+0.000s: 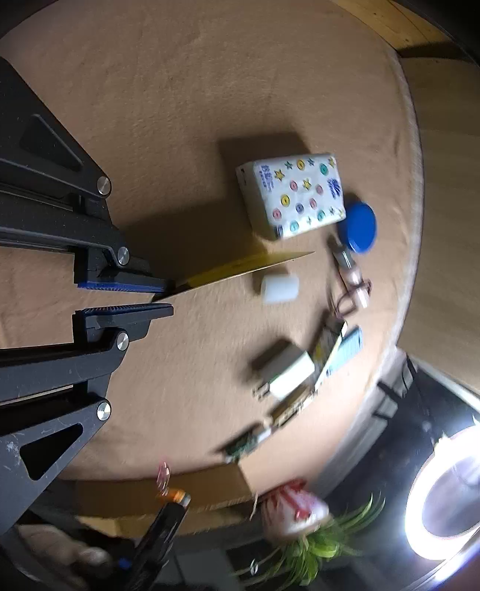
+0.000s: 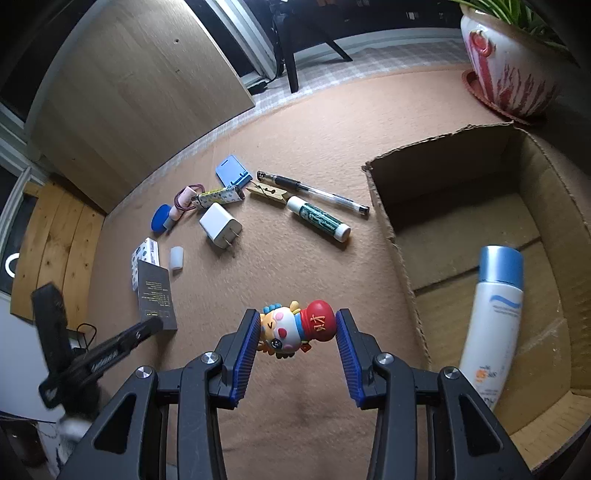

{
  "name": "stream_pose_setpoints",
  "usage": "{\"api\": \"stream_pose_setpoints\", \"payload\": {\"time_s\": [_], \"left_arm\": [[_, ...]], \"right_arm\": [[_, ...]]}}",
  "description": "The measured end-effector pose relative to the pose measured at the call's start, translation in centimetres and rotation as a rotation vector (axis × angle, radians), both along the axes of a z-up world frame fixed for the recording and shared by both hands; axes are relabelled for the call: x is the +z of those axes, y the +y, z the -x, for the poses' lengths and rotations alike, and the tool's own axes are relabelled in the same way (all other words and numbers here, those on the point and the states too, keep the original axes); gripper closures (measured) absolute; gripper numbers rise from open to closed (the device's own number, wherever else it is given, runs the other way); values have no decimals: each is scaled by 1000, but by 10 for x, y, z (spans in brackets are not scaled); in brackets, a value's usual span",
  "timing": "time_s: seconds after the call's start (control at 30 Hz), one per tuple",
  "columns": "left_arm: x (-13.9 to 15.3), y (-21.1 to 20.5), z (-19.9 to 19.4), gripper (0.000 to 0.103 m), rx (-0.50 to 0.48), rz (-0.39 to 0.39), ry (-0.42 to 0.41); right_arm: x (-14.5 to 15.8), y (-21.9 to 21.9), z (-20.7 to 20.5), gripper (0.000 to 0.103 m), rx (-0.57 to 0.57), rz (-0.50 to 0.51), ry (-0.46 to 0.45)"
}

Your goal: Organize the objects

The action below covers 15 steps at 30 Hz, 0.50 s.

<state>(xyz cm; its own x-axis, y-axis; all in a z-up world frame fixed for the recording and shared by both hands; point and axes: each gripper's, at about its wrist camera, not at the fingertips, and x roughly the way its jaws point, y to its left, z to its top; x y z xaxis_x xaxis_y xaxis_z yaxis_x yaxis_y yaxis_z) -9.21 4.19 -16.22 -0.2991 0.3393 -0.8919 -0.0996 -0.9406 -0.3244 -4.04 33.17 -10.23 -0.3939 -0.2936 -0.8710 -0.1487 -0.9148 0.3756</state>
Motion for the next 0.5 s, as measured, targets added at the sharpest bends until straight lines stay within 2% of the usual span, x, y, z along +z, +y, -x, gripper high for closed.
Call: {"api": "stream_pose_setpoints", "payload": {"time_s": [0.1,0.3,0.37,0.4,0.5], "left_arm": [[-5,0,7,92,18,11,1],[-14,1,24,91,50,43,1],[-15,1,26,94,57,40,-1],[-15,0,26,101,59,40,3],[-11,0,26,102,58,31,14]], "right_arm": [[-2,0,-3,65,5,3,-2],[-5,3,-4,65,14,3,-6],[-4,3,-5,65,15,-2,-2],[-4,4,-5,65,16,-4,1],[-1,7,-7,65,19,-20,11]]}}
